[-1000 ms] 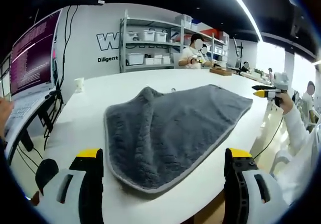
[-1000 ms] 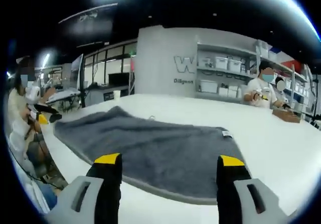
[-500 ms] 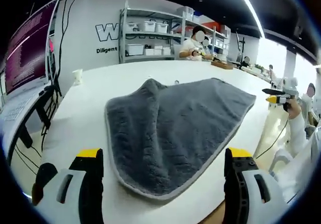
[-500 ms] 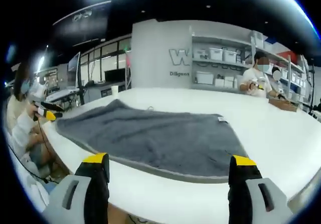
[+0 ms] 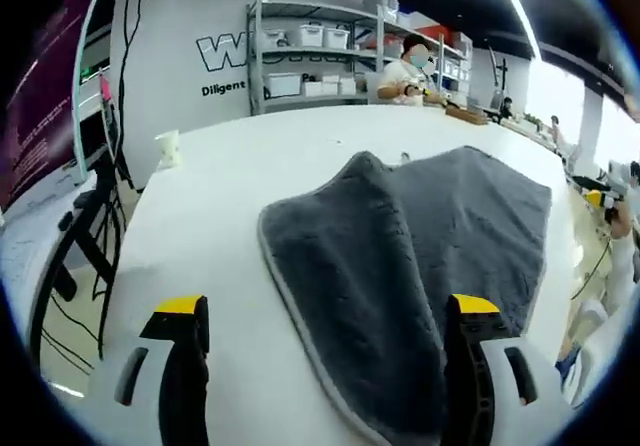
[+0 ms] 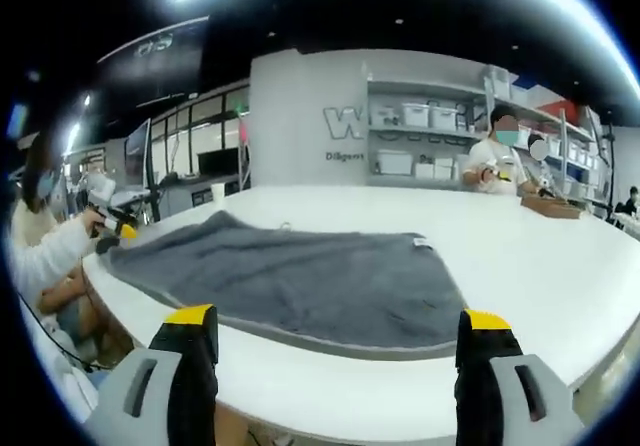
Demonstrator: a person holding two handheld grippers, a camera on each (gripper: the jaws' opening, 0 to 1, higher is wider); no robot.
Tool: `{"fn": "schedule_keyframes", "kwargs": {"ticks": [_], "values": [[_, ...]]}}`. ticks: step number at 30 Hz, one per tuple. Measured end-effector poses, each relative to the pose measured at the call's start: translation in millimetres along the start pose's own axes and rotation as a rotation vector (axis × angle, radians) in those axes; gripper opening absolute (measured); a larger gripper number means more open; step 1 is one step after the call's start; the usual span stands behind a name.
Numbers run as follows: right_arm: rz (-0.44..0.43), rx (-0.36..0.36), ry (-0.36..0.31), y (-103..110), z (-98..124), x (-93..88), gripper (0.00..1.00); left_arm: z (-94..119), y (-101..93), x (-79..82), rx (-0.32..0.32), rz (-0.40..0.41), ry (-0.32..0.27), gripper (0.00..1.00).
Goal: Open the folded towel by lifting each exposed corner and separating the folded layers until the towel lies flat within the target outline without major curled edges
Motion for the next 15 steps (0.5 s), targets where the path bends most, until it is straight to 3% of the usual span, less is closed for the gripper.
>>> {"fn": "schedule_keyframes", "kwargs": {"ticks": [7,10,15], "values": [[0.005,0.022,0.002,7,-2,0.2,0.99,-54,15.7,25.0,-0.127,0.050,-0.053,0.94],[0.003,0.023,0.001,6,-2,0.2,0.99,-73,22.4,26.6,-0.164,0.057,-0.057,0.91],[0.006,0.012,0.002,6,-1,-0.4,0.99,-94,39.6,24.9,-0.229,0.170,-0.123,0.76]]}}
Point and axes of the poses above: the point that each gripper's makers call its tool centre point, and the gripper's own axes: z roughly backward along the fingers, y roughly to its left, x roughly out of its top, the point moved 6 cm from there along z, roughly backward along the fingers, and after that the axes turned 5 degrees about -y, right-handed, at the moved point
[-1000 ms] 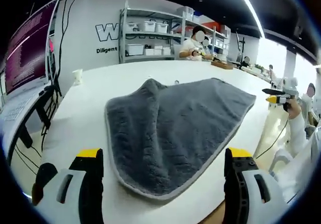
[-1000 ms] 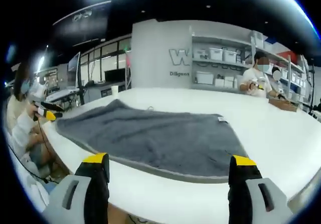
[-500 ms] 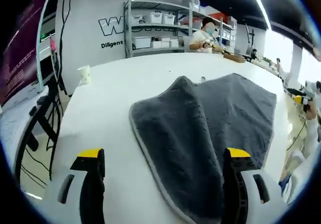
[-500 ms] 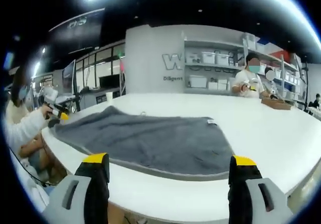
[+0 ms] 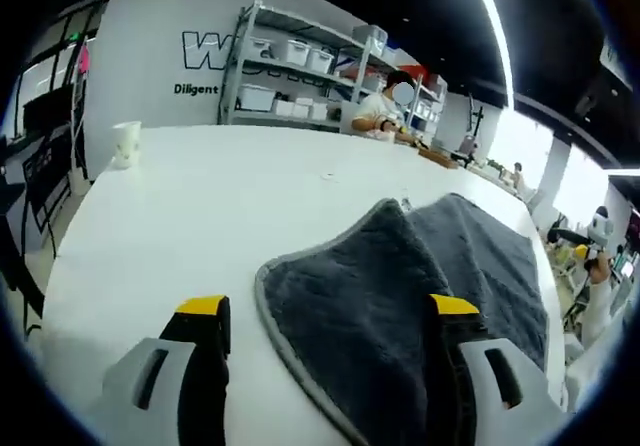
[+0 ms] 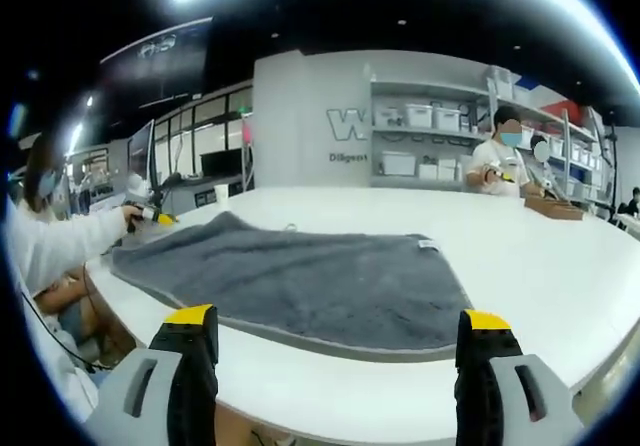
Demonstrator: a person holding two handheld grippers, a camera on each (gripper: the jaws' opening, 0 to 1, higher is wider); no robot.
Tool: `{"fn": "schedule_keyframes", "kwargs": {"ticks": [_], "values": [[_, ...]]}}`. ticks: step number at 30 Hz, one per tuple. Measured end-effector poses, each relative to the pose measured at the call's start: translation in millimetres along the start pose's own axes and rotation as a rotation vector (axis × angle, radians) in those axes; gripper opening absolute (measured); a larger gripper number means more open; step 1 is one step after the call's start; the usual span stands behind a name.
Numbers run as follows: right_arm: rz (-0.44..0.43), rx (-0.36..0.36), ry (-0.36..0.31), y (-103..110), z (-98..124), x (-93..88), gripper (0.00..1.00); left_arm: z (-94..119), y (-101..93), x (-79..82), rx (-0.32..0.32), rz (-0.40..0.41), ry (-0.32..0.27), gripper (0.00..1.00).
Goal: Open the folded towel by lifting each exposed corner and separating the folded layers until the towel lies flat within the target outline without major curled edges
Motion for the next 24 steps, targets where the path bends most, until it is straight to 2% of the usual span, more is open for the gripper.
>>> {"fn": "schedule_keyframes", "kwargs": {"ticks": [3,4,5,7,9,11,14,15,19,24], "values": [[-0.003,-0.001,-0.003,1,-1,-0.5,0.99,-7,16.5,1.5,0.017,0.018,-0.020,0.72],[-0.003,-0.001,-0.001,1,-1,-0.6,0.99,-9,16.2,1.8,0.031,-0.005,-0.026,0.69],[-0.003,-0.002,0.003,2,-2,-1.5,0.99,-13,13.2,1.8,0.028,-0.079,-0.016,0.62],[-0.003,0.000,0.008,3,-2,-2.6,0.99,-19,9.5,1.5,-0.003,-0.073,0.009,0.51],[-0.005,0.004,0.008,4,-3,-2.6,0.99,-27,11.7,7.9,-0.002,-0.103,-0.023,0.39],[-0.005,0.006,0.005,5,-2,-2.2,0.98,-33,13.3,10.9,-0.003,-0.100,-0.037,0.32],[-0.003,0.000,0.005,4,-1,-2.0,0.98,-36,24.3,12.3,0.055,-0.109,-0.016,0.30],[-0.002,-0.002,0.005,3,-1,-2.0,0.98,-37,28.1,11.4,0.082,-0.136,0.004,0.30],[0.008,-0.001,0.015,3,-1,-3.0,0.97,-42,37.2,10.4,0.106,-0.148,0.039,0.27],[0.006,0.007,0.021,4,-3,-4.1,0.96,-47,46.7,8.4,0.114,-0.158,0.072,0.18]]}}
Point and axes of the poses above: the point that each gripper's makers call its tool centre point, and the gripper's own axes: z roughly backward along the fingers, y roughly to its left, x roughly out of its top, the point moved 6 cm from there along z, roughly backward along the fingers, and after that the axes turned 5 degrees about -y, right-handed, at the moved point
